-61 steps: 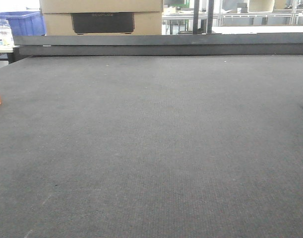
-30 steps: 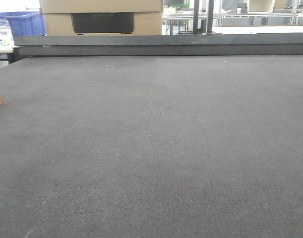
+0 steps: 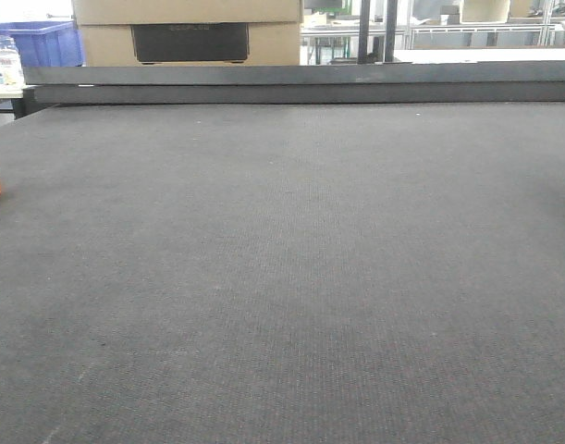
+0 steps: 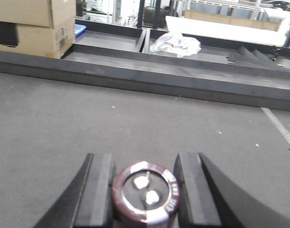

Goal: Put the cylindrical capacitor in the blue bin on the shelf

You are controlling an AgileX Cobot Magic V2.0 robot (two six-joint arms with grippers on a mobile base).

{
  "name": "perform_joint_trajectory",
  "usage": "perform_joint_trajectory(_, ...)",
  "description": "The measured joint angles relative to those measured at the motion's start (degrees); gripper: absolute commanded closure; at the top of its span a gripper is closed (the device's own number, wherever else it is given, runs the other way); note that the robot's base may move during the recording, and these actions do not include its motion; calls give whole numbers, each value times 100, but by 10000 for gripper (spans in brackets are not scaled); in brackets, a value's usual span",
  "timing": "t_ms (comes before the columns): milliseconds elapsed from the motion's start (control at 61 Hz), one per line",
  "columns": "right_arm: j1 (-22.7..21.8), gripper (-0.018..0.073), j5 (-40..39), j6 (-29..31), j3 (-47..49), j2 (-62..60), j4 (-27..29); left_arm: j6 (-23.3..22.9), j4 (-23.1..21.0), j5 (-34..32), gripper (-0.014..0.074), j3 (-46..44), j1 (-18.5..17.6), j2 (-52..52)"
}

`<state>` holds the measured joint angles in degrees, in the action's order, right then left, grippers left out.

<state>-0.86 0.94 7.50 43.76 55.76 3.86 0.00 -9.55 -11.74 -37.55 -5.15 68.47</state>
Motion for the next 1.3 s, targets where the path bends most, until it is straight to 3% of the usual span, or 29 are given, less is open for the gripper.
perform_joint_trajectory(213, 99, 721, 13, 0, 0, 0, 0, 0, -11, -688, -3, 0, 0, 1212)
perform_joint_trajectory(541, 99, 721, 41, 0, 0, 0, 0, 0, -11, -2424, -3, -22, 0, 2706)
perform_joint_trajectory(1295, 99, 721, 293, -11, 0, 0, 0, 0, -203, -2584, -2, -1513, 183, 4557)
